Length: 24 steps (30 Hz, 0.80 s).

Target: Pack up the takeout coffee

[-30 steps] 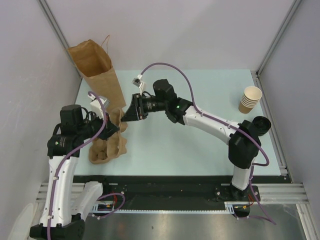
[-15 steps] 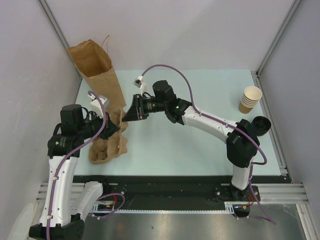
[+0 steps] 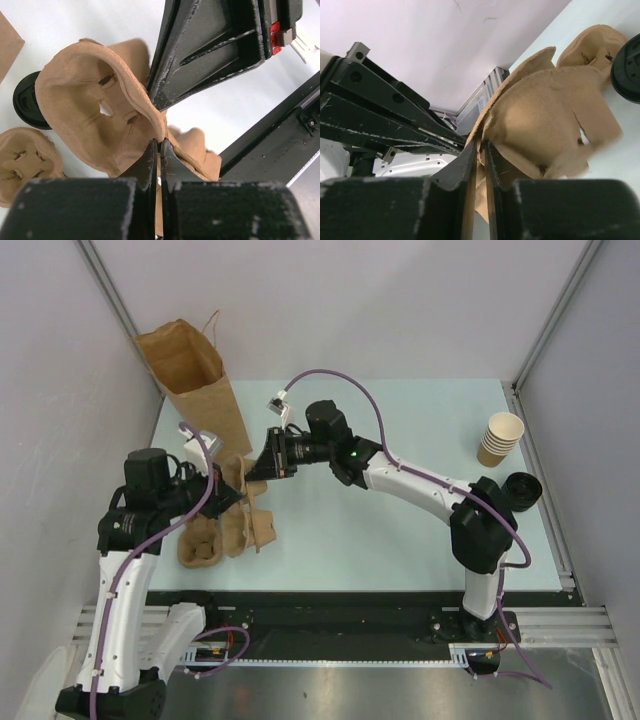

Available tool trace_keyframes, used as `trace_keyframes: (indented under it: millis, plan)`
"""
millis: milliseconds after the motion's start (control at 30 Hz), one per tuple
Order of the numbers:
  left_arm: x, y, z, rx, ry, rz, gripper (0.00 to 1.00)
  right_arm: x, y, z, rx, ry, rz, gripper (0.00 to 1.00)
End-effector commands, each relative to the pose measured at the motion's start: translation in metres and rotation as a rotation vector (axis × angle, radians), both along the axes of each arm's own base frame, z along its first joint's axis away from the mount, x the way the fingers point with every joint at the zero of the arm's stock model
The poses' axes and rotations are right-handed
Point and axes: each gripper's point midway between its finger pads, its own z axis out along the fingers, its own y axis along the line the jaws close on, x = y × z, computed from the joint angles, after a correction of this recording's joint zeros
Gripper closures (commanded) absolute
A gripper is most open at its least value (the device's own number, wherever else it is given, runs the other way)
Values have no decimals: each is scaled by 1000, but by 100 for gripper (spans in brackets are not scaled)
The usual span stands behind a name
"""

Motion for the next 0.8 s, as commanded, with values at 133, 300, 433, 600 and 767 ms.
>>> trace_keyframes:
  millis: [133,300,433,600,767]
  plan:
    - [2,-4,3,-9,-19,-4,100,9,1,-5,-5,-16,-29,100]
    - [-1,8,0,34,-7,50,100,18,-15,-1,-12,-22,-64,100]
    - [1,34,-6,125,1,139,100,27,-31,1,-18,-26,-97,100]
    - [9,80,-14,265,38,296,100,31,-45,-3,-30,-16,-113,100]
    - [11,113,-47,458,118,317,100,33,-55,-3,-40,-31,-124,100]
